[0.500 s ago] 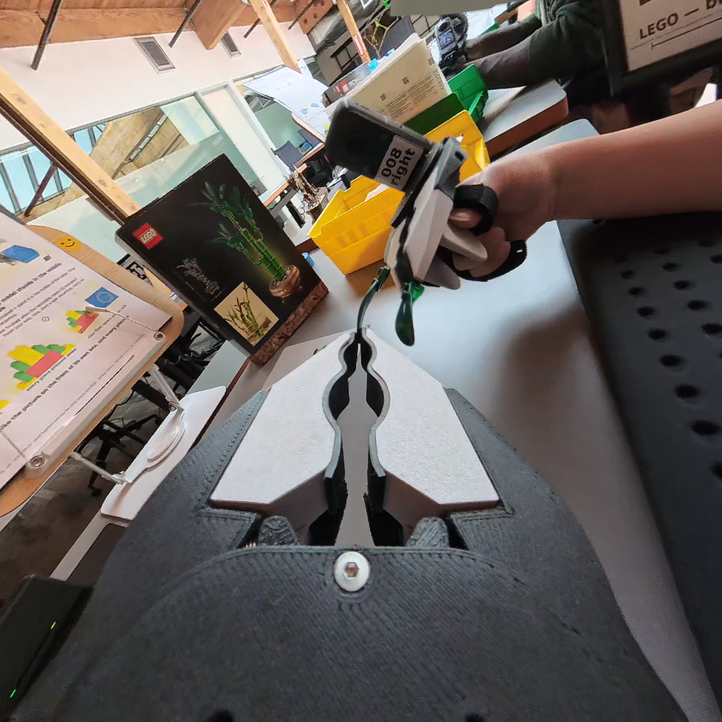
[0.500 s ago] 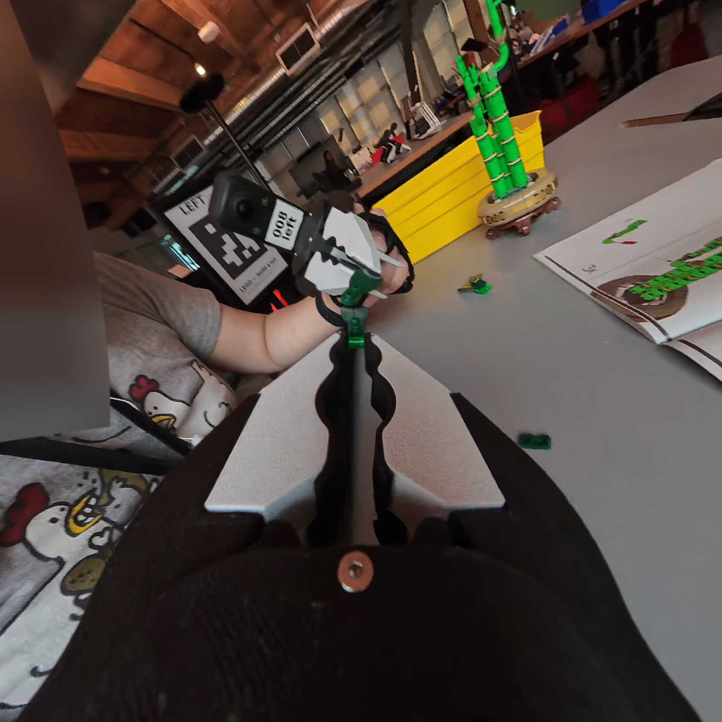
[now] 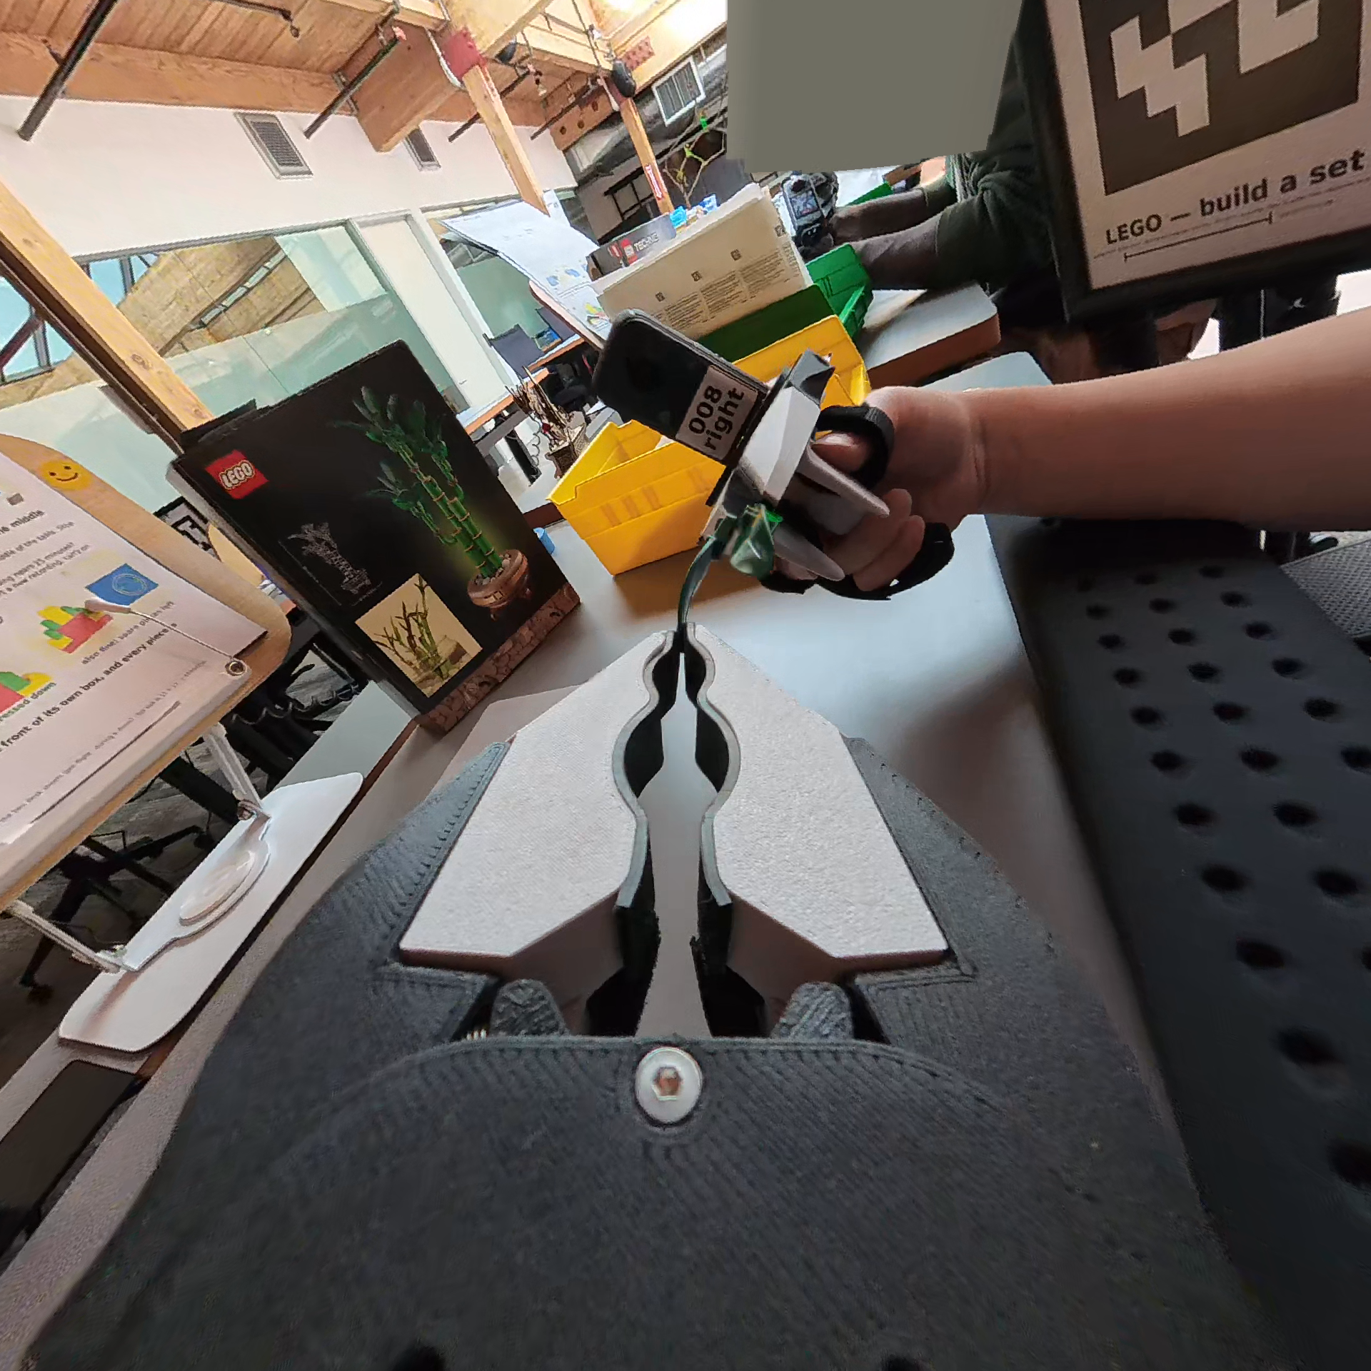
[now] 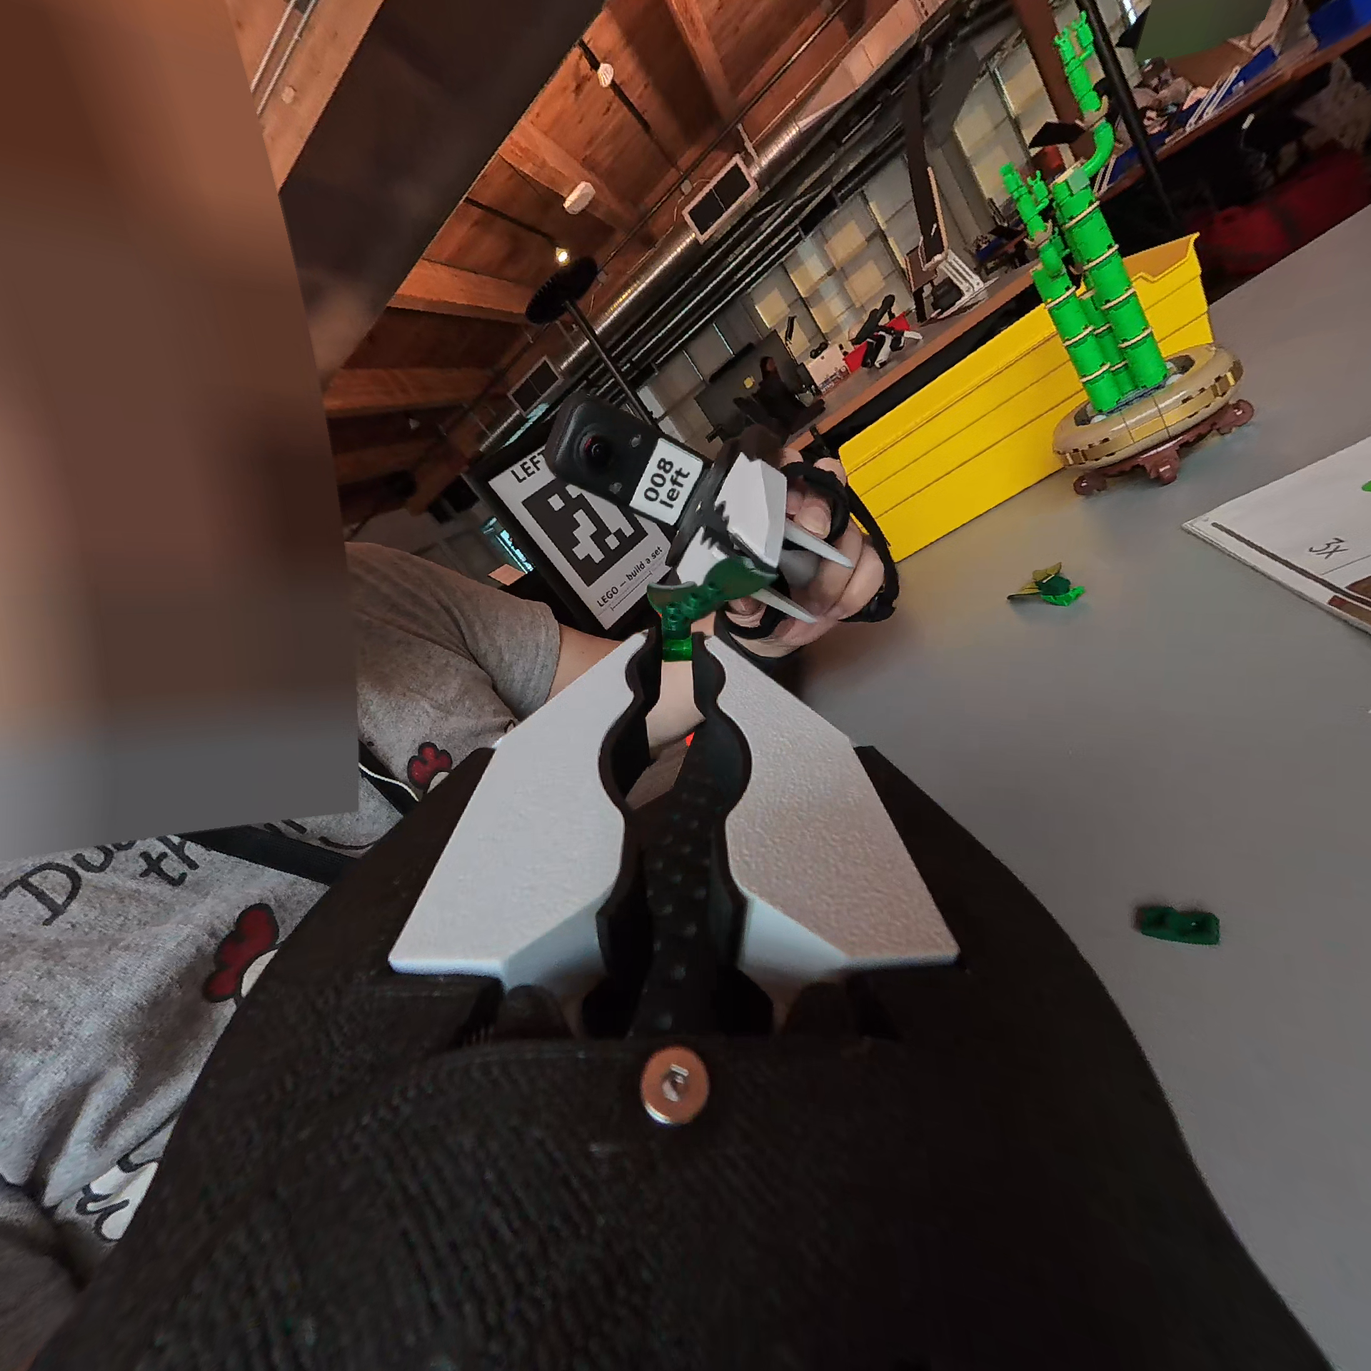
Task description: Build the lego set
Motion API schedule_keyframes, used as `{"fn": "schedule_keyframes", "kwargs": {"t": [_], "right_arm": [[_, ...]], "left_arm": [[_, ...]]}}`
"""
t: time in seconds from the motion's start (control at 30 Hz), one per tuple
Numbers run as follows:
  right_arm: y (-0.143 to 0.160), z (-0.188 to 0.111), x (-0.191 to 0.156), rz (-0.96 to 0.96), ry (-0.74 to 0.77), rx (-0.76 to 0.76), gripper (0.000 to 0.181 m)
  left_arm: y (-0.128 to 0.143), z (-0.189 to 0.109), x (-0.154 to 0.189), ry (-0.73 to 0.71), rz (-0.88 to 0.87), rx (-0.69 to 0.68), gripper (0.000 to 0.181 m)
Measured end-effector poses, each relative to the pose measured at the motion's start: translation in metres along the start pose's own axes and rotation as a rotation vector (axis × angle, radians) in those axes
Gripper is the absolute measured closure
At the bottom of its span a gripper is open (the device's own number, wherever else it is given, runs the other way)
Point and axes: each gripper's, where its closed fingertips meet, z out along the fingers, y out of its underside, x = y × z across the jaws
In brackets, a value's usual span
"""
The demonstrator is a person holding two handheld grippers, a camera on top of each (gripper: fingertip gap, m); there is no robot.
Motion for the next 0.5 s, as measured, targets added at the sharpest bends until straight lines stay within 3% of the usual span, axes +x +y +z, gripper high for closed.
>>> {"fn": "schedule_keyframes", "kwargs": {"t": [0.5], "right_arm": [[-0.0003,0.0035,-0.0039,0.034,-0.051,0.013,0.175]], "left_arm": [[-0.0091,-0.003,0.0097,0.057,0.012,0.06,0.181]]}}
